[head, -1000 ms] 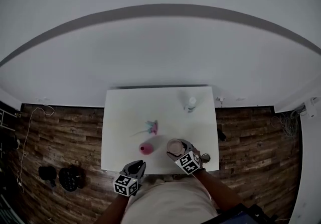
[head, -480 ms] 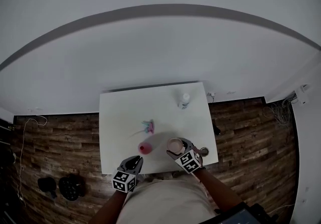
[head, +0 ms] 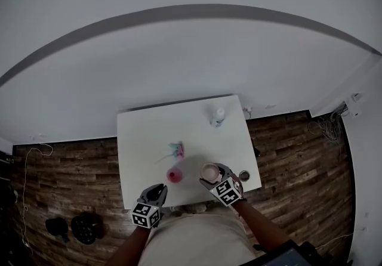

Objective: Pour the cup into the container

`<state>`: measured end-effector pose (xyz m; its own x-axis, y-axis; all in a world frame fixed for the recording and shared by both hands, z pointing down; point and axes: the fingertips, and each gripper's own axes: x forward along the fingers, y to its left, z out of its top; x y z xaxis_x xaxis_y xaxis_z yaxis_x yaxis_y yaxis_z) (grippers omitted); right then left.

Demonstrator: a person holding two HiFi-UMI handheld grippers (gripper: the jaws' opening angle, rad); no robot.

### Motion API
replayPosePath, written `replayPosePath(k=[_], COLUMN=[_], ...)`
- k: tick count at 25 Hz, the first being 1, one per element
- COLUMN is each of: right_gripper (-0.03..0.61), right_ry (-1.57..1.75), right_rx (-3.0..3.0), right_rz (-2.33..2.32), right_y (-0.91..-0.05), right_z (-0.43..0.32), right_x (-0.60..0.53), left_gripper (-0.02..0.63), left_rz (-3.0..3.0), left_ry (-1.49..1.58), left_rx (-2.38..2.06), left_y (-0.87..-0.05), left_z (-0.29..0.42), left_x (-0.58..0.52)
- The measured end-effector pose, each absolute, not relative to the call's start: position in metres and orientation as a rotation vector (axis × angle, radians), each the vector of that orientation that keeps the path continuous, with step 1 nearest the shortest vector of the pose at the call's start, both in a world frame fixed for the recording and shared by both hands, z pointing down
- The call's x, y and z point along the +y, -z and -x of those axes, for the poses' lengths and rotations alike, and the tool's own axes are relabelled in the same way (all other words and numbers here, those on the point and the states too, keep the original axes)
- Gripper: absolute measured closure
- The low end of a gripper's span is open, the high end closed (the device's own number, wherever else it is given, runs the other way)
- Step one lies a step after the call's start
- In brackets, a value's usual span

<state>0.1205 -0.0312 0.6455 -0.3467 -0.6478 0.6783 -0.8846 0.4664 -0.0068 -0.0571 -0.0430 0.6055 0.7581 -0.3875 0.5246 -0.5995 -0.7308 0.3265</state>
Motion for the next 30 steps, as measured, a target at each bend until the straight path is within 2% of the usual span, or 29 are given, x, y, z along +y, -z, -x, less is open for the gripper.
replayPosePath(k=[4, 11, 30], right_gripper=[0.221, 0.221, 0.221], right_ry=[-0.524, -0.535, -0.492], right_rx=[-2.101, -2.086, -2.137], right_rz=[-1.258, -1.242, -1.031], right_y=[-0.641, -0.631, -0.622], right_z=[-0.112, -0.094, -0.054], right_x=[-0.028, -0.023, -0.042], left_gripper=[0.556, 0.601, 0.603], left_rz=[-2.473, -2.482, -2.419], left_ry=[-0.557, -0.531, -0.424], left_rx=[-0.779, -0.803, -0.928], left_y=[-0.601, -0.597, -0.589], left_z=[0.069, 0.088, 0.116], left_x=[-0.051, -0.058, -0.087])
